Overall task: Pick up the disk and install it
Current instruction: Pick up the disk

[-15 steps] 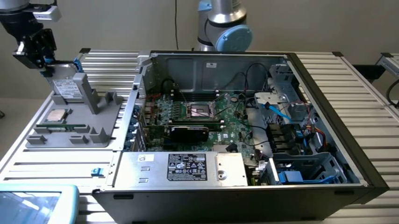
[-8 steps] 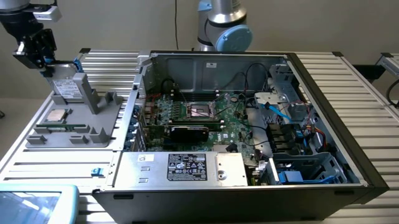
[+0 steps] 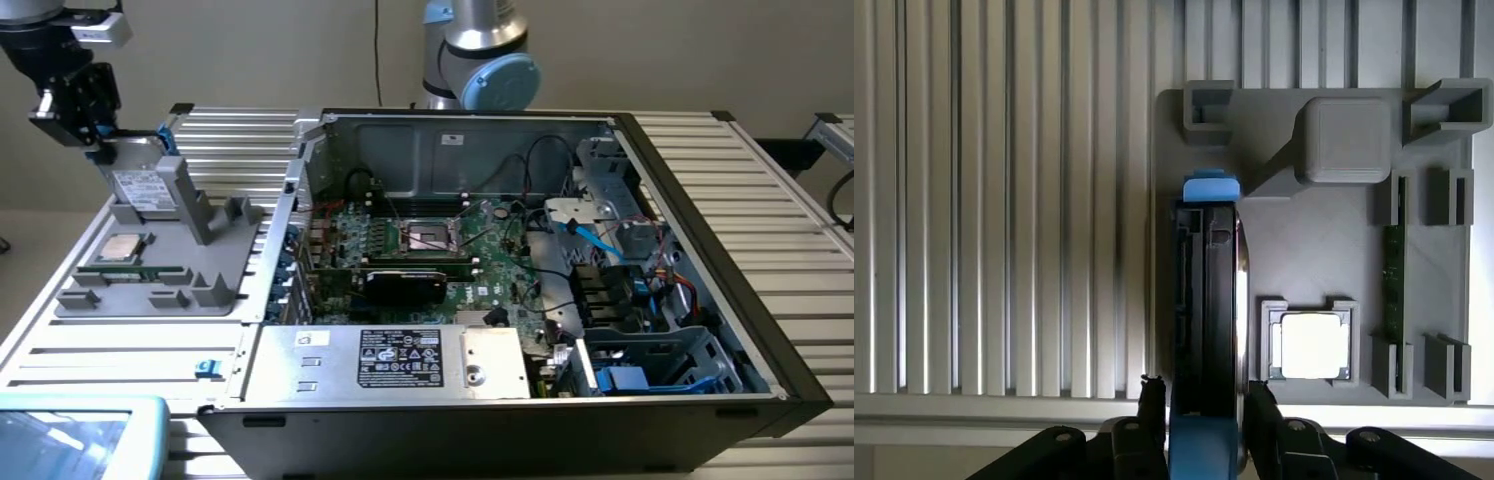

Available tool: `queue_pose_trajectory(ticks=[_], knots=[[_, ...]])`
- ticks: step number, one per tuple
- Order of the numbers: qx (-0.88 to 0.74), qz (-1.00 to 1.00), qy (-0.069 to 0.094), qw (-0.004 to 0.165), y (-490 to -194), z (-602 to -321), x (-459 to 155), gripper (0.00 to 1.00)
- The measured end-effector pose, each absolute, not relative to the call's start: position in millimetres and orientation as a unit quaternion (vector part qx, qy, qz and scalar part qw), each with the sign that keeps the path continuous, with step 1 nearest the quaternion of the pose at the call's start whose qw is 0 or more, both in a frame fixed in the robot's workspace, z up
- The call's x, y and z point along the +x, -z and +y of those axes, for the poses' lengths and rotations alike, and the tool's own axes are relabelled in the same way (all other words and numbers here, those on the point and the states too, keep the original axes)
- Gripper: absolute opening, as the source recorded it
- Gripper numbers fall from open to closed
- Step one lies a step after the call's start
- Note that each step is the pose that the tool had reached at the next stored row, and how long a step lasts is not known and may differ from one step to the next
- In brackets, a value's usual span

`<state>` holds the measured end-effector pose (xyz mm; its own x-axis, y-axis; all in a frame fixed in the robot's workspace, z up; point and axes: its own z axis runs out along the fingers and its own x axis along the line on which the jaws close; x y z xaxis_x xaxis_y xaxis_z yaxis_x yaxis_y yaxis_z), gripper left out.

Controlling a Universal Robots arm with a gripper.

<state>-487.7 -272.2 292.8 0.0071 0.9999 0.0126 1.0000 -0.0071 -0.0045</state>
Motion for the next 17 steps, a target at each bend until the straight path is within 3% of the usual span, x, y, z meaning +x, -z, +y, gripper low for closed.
queue_pose_trajectory(ticks=[1,2,17], knots=[[-0.71,-0.705,0.003,0.006,-292.8,-272.2,-487.7,0.45],[-0.71,-0.705,0.003,0.006,-292.8,-272.2,-487.7,0.38],[-0.71,-0.705,0.003,0.006,-292.5,-272.2,-487.7,0.37]])
